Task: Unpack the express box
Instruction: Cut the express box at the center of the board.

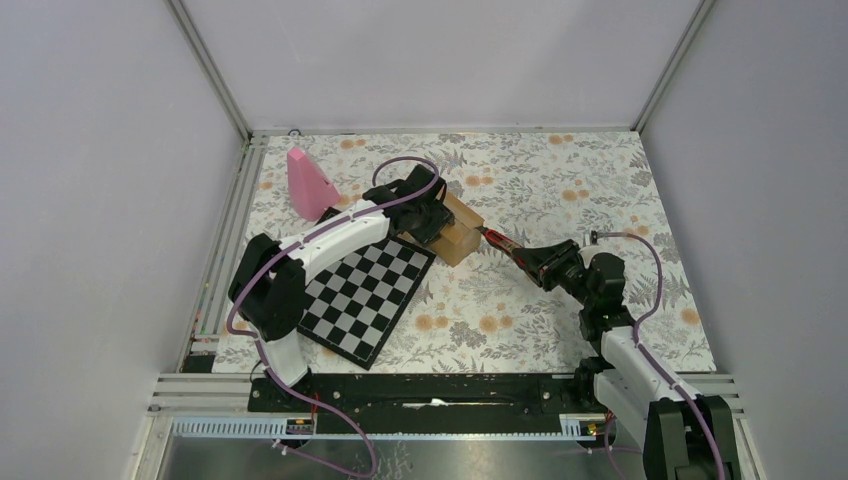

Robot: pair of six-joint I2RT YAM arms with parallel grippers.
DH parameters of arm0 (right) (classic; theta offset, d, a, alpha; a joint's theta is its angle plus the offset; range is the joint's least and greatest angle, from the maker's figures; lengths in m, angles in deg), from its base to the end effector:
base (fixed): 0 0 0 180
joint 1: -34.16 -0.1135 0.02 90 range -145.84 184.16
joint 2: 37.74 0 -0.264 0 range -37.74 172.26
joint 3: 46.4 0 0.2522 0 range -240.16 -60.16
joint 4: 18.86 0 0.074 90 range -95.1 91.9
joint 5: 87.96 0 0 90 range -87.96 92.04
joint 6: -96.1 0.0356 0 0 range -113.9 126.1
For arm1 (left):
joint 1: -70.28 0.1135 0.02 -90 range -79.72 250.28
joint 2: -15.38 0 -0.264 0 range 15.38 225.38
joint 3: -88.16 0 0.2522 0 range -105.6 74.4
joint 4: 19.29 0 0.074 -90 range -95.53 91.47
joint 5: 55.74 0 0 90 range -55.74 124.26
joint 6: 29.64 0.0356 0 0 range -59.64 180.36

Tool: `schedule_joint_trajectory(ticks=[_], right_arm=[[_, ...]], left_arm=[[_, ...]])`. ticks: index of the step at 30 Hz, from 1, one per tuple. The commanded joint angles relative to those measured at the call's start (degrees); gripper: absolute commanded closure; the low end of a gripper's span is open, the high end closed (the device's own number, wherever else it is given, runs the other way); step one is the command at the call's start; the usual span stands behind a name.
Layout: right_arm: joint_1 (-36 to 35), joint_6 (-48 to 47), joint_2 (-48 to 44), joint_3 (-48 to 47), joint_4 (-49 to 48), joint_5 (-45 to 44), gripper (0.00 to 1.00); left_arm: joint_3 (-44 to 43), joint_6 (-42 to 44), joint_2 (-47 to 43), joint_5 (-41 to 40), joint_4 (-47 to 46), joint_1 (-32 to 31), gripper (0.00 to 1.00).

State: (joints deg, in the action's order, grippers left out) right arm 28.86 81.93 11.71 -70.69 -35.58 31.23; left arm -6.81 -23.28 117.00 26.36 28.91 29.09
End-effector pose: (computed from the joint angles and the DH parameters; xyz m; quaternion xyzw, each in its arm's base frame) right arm 0.1782 0.0340 0.1915 0.2887 0.6933 0.5560 0.3561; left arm 0.2941 -0.2509 0.2535 -0.3637 0.8790 -0.2366 0.1977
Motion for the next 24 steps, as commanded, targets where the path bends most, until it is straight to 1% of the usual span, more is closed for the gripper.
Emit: schedule_joint_trajectory(ticks=[1, 15, 24], right_arm=[[-1.04, 0.48, 0.49, 0.24, -4.58, 0.53, 1.00], [-5.22, 0.13, 3.60, -0.62, -7.13, -0.62, 1.00], [-6.21, -1.39, 2.93, -1.61, -5.40, 0.52, 1.00]], left_arm=[[-0.97, -1.31, 0.21, 1.47, -1.96, -0.42, 0.52], [-2.28, -0.78, 1.53, 2.52, -2.23, -0.71, 0.52], [-2.38, -0.83, 1.73, 2.52, -2.52, -0.79, 0.52]])
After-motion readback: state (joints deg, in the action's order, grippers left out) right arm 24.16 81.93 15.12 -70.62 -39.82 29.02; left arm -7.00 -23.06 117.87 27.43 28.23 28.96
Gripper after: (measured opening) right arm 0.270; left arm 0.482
